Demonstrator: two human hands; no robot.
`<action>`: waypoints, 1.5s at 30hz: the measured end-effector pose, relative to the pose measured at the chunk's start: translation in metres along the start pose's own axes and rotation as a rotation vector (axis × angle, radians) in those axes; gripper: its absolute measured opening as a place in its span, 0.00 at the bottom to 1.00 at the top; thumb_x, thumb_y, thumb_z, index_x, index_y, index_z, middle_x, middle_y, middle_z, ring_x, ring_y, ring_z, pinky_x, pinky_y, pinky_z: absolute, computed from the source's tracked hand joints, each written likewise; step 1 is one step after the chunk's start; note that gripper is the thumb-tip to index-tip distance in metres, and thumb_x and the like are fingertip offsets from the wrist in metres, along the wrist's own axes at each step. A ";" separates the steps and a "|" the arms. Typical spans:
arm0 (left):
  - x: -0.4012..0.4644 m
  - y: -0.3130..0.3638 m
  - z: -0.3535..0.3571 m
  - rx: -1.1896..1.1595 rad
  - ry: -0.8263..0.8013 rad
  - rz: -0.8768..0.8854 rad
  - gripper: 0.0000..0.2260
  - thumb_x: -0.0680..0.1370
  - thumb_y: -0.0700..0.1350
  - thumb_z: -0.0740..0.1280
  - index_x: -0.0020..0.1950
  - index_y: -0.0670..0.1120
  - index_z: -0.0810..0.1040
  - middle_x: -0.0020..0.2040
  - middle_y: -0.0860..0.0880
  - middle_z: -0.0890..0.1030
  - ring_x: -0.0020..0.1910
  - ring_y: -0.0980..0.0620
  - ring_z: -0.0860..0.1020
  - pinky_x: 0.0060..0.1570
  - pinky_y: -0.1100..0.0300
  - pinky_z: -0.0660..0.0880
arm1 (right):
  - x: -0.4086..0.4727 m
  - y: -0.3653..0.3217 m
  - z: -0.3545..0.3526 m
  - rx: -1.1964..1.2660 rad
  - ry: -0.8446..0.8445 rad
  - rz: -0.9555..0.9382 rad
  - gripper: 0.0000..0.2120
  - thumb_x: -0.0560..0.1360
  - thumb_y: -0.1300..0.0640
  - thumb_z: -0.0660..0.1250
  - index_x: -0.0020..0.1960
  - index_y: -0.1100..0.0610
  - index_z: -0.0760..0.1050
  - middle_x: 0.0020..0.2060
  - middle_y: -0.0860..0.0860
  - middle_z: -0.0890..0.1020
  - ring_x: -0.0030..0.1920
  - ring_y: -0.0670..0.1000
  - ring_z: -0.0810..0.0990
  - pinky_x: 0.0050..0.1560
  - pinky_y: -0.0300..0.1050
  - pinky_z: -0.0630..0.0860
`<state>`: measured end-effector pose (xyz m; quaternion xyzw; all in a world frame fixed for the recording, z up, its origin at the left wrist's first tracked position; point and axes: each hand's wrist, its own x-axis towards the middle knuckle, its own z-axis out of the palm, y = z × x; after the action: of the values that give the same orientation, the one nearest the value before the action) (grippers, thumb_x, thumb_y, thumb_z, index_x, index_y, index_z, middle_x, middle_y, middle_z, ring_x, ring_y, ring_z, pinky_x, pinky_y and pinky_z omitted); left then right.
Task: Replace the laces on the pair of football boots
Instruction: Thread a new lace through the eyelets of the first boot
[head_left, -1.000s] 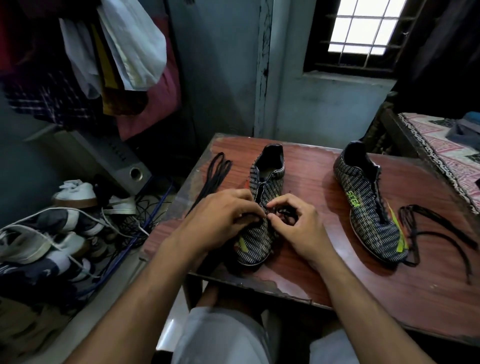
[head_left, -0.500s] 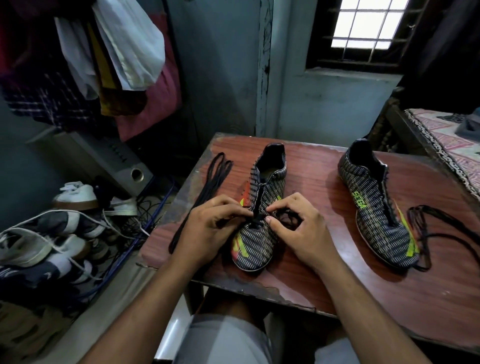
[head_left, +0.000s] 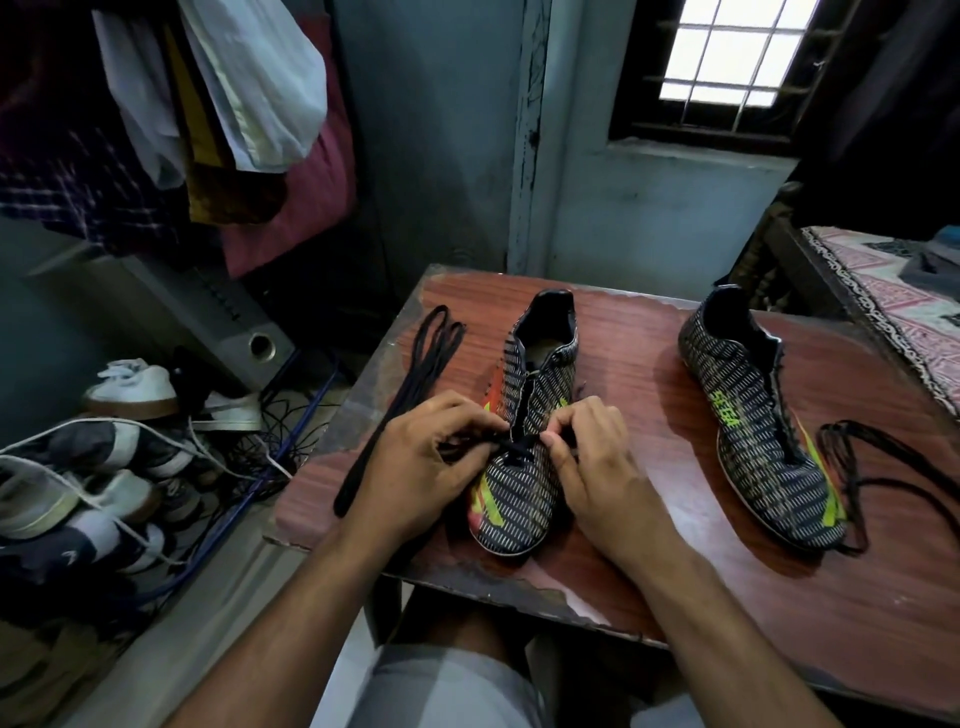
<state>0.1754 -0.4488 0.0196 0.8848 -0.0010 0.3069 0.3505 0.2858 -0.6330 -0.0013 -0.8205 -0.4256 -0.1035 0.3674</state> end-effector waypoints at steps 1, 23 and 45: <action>0.000 0.001 0.000 0.005 -0.002 -0.004 0.10 0.75 0.36 0.76 0.53 0.47 0.86 0.50 0.57 0.82 0.51 0.60 0.82 0.51 0.68 0.75 | 0.000 0.000 -0.001 0.012 0.012 0.016 0.09 0.84 0.47 0.55 0.52 0.50 0.70 0.48 0.41 0.71 0.51 0.46 0.70 0.54 0.39 0.68; 0.005 0.002 0.021 0.202 0.115 -0.171 0.01 0.80 0.47 0.72 0.51 0.52 0.83 0.48 0.57 0.82 0.45 0.55 0.80 0.44 0.56 0.77 | 0.001 0.001 -0.015 0.316 0.116 0.167 0.04 0.80 0.56 0.70 0.47 0.50 0.77 0.46 0.43 0.81 0.50 0.46 0.80 0.49 0.44 0.76; 0.006 0.014 0.017 0.282 0.037 -0.287 0.03 0.81 0.48 0.70 0.54 0.53 0.82 0.52 0.54 0.82 0.49 0.50 0.80 0.47 0.52 0.78 | 0.002 0.009 -0.073 -0.546 -0.427 0.080 0.20 0.85 0.45 0.50 0.63 0.52 0.75 0.68 0.46 0.72 0.79 0.54 0.57 0.76 0.57 0.56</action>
<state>0.1865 -0.4684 0.0222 0.9105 0.1746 0.2671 0.2632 0.3045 -0.6856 0.0467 -0.9076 -0.4171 -0.0250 0.0407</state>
